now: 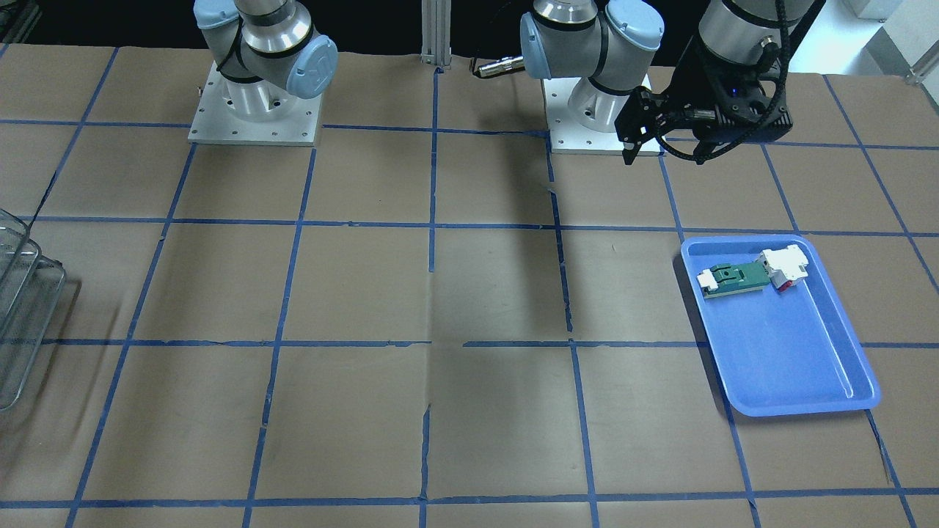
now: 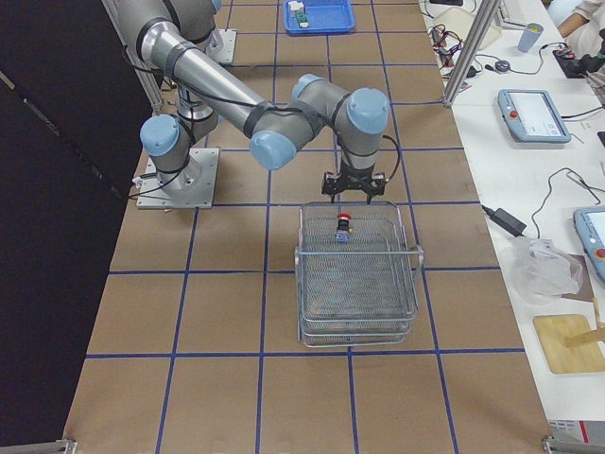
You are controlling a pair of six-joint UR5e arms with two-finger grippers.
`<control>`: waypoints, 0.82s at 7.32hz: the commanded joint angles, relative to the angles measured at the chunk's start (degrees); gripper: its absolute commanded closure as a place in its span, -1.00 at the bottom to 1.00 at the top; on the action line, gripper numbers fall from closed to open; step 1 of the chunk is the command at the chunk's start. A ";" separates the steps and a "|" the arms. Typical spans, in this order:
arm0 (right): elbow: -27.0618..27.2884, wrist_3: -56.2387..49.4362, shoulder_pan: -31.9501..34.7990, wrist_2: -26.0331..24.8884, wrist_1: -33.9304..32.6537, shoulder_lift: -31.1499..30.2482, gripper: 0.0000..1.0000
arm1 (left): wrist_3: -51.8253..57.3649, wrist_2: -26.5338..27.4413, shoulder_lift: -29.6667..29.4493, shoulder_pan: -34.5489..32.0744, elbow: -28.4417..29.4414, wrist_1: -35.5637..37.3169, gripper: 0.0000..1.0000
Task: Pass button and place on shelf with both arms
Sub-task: 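Open the right gripper to release the button in the basket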
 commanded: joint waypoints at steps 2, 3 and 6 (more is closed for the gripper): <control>-0.64 28.59 19.47 -0.49 4.52 -5.66 -1.00 | 0.03 0.02 0.33 -0.55 0.03 0.14 -1.00; -0.99 38.77 24.75 -0.50 4.43 -5.67 -1.00 | -0.06 0.02 0.59 -0.55 0.12 0.31 -1.00; -2.22 69.98 29.73 0.56 4.25 -4.53 -1.00 | -0.15 0.20 0.68 -0.46 -0.23 0.57 -1.00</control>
